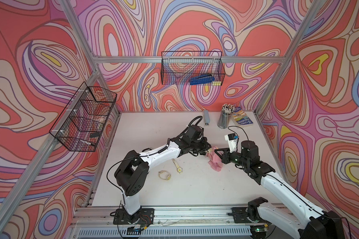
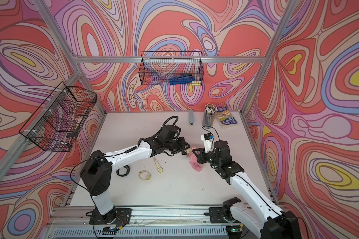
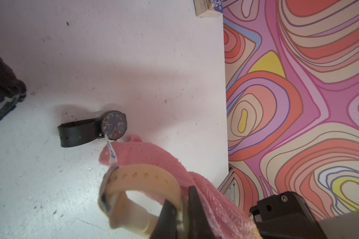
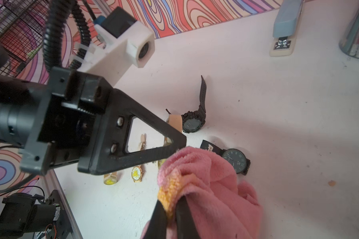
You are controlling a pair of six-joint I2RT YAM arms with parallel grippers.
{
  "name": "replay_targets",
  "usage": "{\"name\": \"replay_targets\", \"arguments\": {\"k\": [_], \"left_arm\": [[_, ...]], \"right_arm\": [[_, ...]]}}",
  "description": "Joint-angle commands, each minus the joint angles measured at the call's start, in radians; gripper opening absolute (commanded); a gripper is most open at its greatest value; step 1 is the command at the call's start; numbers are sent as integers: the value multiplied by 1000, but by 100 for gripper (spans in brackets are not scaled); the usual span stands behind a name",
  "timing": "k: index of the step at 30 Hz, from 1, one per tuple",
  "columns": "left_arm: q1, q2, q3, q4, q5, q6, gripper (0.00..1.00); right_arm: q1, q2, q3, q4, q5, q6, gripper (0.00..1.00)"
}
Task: Wipe the watch dial
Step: Pick up the watch at the center of the board.
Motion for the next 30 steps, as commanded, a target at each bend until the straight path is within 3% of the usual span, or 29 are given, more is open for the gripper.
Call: {"name": "replay_targets", "arguments": {"k": [1, 8, 20, 30], "left_arm": [[4, -58, -27, 111, 6, 44, 0], [-13, -86, -27, 127, -6, 85, 0], [-74, -118, 22, 34, -59, 257, 0], [-77, -121, -5, 84, -24, 255, 0]], "right_arm": [[8, -9, 17, 62, -23, 32, 0], [100, 55, 64, 71, 62, 38, 0], [102, 133, 123, 59, 142, 148, 0], [102, 106, 46, 199, 168, 280, 0]]}}
